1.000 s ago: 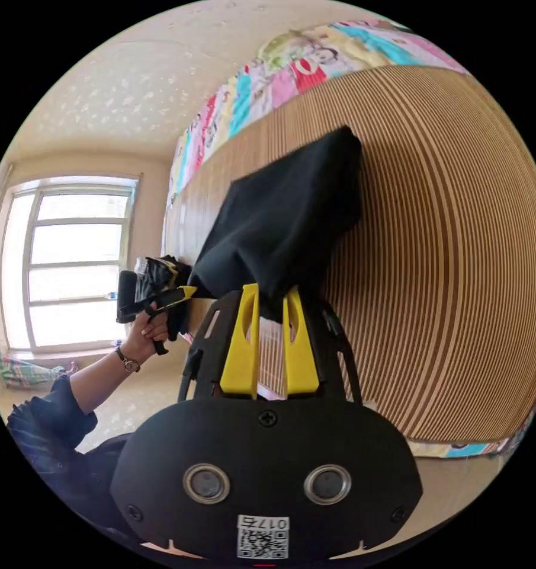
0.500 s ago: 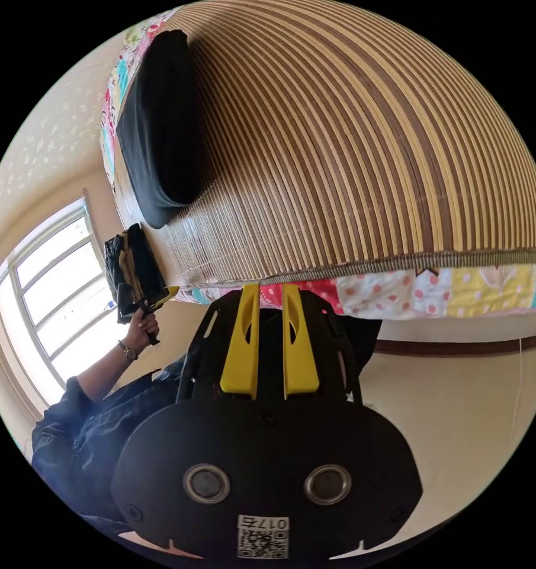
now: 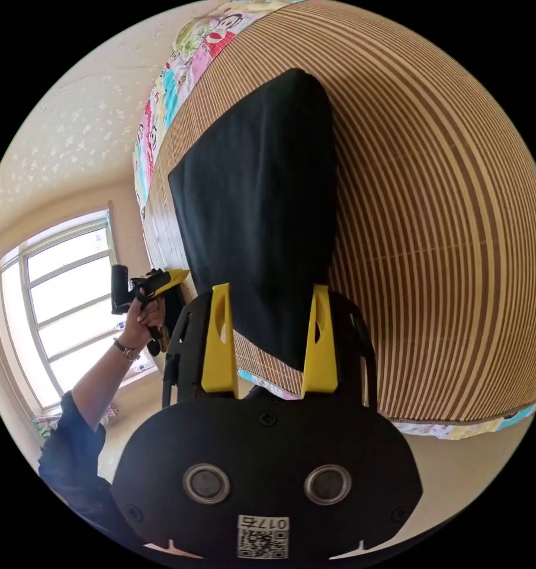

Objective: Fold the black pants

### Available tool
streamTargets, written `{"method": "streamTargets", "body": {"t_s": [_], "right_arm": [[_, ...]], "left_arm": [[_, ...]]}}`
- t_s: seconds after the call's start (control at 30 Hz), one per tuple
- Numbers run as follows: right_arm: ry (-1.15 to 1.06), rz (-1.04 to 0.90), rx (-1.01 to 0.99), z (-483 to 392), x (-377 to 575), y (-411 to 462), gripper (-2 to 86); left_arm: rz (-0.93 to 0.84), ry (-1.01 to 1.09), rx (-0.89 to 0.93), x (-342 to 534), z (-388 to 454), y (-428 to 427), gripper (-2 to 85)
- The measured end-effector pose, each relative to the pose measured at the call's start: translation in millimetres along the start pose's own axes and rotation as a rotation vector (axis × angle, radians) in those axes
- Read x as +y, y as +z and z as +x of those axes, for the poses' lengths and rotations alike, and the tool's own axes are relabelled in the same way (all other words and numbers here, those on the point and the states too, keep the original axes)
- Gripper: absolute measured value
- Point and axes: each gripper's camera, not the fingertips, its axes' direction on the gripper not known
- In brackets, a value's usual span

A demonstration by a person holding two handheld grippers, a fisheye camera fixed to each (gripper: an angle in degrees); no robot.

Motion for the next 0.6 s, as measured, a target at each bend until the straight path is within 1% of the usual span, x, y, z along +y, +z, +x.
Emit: {"method": "streamTargets", "body": {"t_s": [0.03, 0.1, 0.2, 0.27, 0.4, 0.53, 0.6], "right_arm": [[-0.014, 0.011, 0.022, 2.1, 0.7, 11.0, 15.1], [-0.058, 0.03, 0.004, 10.1, 4.3, 22.0, 13.0], [-0.089, 0.054, -0.119, 38.0, 12.9, 25.8, 9.8], [-0.072, 0.08, -0.181, 60.1, 24.6, 25.5, 7.7], [-0.03, 0.149, -0.18, 87.0, 47.5, 12.7, 6.0], [-0.021, 0.193, -0.116, 126.0, 71.2, -18.6, 4.2], [-0.004, 0.204, -0.068, 147.6, 79.7, -36.2, 3.8]], "left_arm": [[-0.016, -0.028, -0.007, -2.9, -1.8, 8.9, 10.4], [0.037, -0.123, -0.03, -3.0, -7.5, 15.5, 9.7], [0.074, -0.089, -0.084, 4.1, 3.2, 15.9, 8.6], [0.018, -0.083, -0.091, 3.9, 10.9, 27.9, 7.9], [-0.102, -0.034, -0.104, -1.2, 48.9, 69.5, 7.4], [-0.153, 0.019, -0.118, -8.0, 106.6, 112.7, 7.2], [-0.191, 0.047, -0.117, -13.6, 154.3, 151.7, 6.9]]}}
